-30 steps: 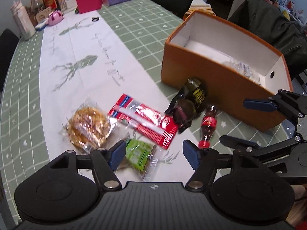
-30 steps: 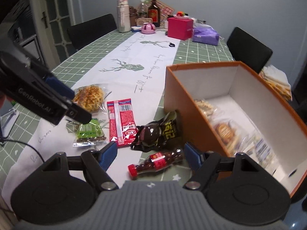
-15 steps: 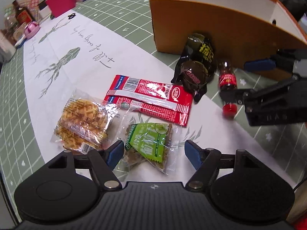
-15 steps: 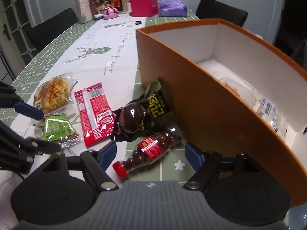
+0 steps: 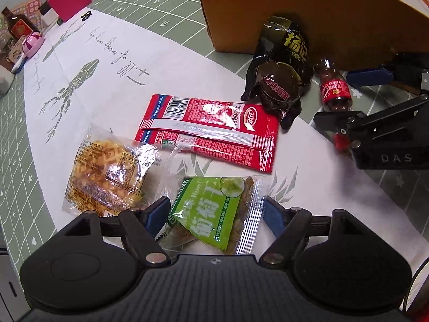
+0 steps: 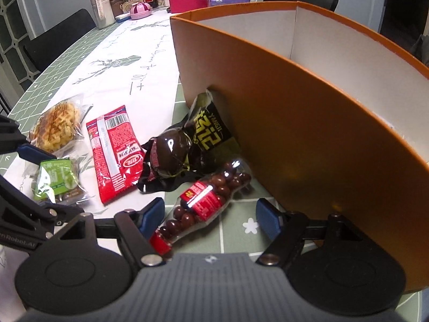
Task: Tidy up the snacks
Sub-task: 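Grasp the green pack with the left tool while the right tool grasps the chocolate bottle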
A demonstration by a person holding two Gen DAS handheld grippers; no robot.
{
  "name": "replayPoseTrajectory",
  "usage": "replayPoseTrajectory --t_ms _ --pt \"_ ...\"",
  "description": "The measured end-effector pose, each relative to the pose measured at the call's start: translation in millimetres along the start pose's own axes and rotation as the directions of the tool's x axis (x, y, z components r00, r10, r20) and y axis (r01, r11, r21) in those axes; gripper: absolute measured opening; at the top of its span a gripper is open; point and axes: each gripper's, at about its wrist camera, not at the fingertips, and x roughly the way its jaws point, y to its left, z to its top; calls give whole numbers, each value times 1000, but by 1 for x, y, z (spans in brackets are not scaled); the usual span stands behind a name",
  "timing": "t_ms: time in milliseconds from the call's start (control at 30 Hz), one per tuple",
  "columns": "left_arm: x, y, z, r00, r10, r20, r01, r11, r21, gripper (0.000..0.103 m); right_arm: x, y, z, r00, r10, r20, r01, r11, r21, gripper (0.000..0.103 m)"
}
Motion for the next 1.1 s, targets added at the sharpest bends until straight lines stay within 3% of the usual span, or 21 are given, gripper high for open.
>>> replayPoseTrajectory --t_ms 300,500,800,933,1033,1100 --pt "0 5 -1 1000 -24 13 25 998 -57 84 -2 5 -8 999 -10 40 13 997 -74 44" --pt "-4 1 -7 999 -35 13 36 998 -60 81 -5 6 -14 998 35 57 -28 993 -117 37" --pt "-9 -10 -14 998 -61 16 62 996 -57 78 -14 35 -26 981 194 -7 -186 933 -309 36" --pt "-10 -13 -15 998 -62 6 63 995 -71 78 -18 44 -30 974 223 -40 -221 901 -373 36" --pt "-10 -13 -14 998 -64 8 64 995 -74 78 -20 44 -32 970 240 -38 -238 903 -358 37" --pt "-9 -12 -14 998 -68 9 68 994 -82 78 -21 40 -31 966 258 -21 -251 912 -325 45"
